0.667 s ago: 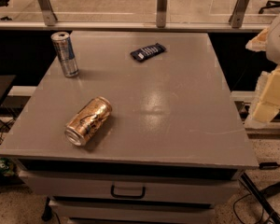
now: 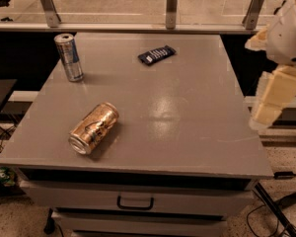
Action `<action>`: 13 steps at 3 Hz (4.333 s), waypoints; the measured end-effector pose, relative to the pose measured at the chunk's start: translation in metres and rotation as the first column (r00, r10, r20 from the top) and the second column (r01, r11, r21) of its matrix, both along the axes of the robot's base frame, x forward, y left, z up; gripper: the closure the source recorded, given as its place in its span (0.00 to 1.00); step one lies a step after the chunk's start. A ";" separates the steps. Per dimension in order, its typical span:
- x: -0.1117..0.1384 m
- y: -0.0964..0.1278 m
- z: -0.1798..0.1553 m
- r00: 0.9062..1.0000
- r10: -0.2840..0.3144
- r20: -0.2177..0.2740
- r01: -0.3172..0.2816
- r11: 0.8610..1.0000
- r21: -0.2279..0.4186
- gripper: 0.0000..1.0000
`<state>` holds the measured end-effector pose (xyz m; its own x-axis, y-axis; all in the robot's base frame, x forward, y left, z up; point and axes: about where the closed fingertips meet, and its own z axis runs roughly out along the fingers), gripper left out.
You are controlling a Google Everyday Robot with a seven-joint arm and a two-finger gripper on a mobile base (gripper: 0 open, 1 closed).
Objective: Place orange can upright
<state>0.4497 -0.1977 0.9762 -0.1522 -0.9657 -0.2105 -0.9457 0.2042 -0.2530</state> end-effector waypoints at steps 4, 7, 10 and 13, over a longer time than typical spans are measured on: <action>0.098 0.200 -0.038 0.764 0.645 0.034 -0.645 0.760 0.077 0.00; 0.062 0.260 -0.087 0.471 0.882 -0.037 -0.873 0.459 -0.166 0.00; 0.046 0.287 -0.118 0.321 0.930 -0.177 -0.937 0.285 -0.204 0.00; 0.044 0.299 -0.132 0.296 0.923 -0.246 -0.948 0.253 -0.193 0.37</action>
Offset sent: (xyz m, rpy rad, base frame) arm 0.0888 0.1460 -0.0259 0.1615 -0.0142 0.5068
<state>0.4939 0.1013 0.8441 0.8949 -0.4457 0.0236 -0.4443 -0.8946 -0.0471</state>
